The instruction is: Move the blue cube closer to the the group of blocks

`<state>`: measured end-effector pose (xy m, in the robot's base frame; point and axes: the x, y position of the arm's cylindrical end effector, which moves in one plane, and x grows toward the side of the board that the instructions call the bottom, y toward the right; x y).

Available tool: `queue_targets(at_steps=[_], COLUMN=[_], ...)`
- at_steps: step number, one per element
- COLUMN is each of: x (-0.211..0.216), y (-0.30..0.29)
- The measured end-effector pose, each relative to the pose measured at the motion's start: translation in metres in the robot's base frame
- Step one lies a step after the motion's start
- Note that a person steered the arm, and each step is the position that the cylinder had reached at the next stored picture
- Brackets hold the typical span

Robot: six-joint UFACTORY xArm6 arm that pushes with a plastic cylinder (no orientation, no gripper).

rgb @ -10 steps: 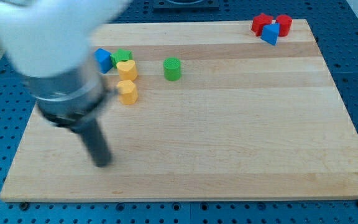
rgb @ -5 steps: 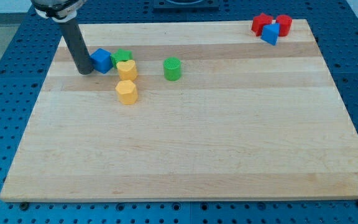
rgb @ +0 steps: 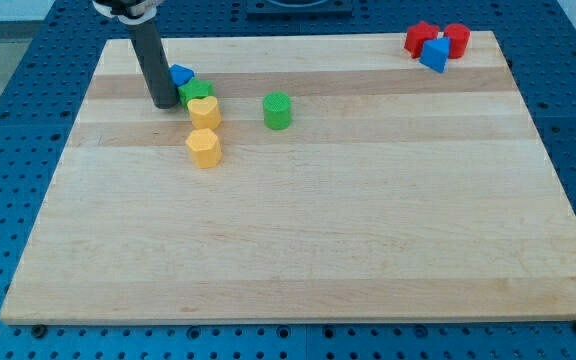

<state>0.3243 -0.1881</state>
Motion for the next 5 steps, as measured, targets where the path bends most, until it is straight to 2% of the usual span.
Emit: queue_targets(at_steps=[2, 5], x=[-0.049, -0.065], y=[0.003, 0.016])
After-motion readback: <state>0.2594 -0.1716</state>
